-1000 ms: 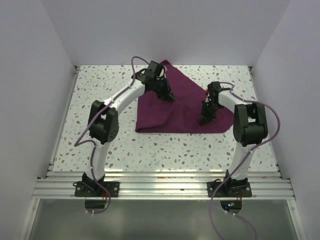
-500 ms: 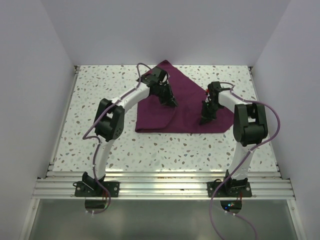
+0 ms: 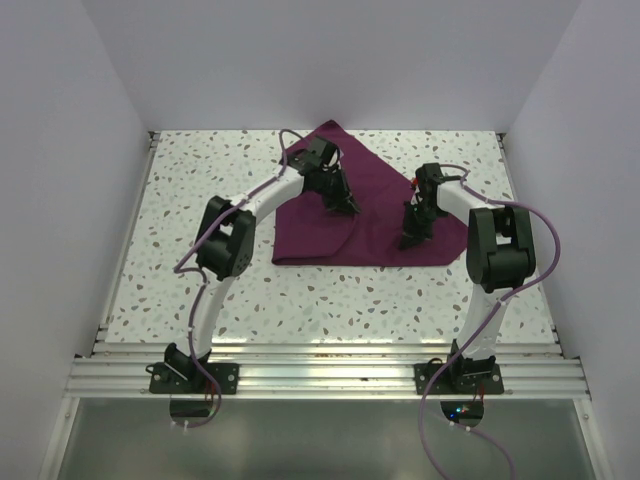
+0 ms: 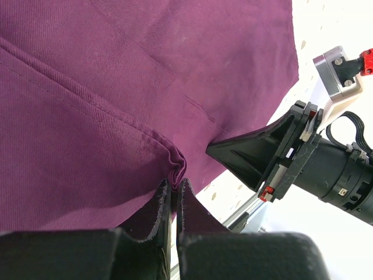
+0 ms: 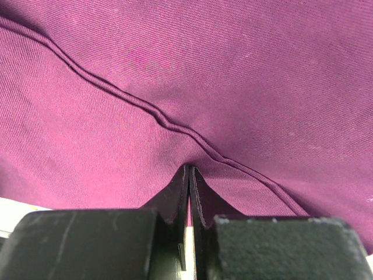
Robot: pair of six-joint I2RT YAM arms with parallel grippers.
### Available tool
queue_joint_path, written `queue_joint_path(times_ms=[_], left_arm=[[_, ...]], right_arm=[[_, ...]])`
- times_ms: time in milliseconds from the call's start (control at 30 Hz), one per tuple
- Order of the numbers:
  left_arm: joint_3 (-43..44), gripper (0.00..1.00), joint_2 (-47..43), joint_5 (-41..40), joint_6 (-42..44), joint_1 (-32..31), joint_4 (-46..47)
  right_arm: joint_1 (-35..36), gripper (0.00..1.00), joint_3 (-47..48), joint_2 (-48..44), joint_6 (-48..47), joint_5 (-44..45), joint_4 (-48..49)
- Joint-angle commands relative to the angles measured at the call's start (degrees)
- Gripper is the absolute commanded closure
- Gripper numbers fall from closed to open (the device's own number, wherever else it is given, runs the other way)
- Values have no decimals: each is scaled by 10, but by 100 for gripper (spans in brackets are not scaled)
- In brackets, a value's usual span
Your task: Prepare the surgical pack
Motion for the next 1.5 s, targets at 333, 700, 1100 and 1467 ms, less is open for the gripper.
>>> queue_joint_path(times_ms=[333, 700, 1100, 1467], left_arm=[[13, 100, 20, 21, -37, -4, 52], [4, 100, 35, 24, -39, -4, 54], [32, 52, 29, 32, -7, 0, 50], [-43, 57, -136, -82, 142, 57, -58]], right_arm=[[10, 98, -3, 30, -4, 7, 17], [14, 97, -1, 36, -5, 7, 15], [15, 98, 7, 37, -10, 7, 10], [17, 91, 73, -17, -19, 19, -32]])
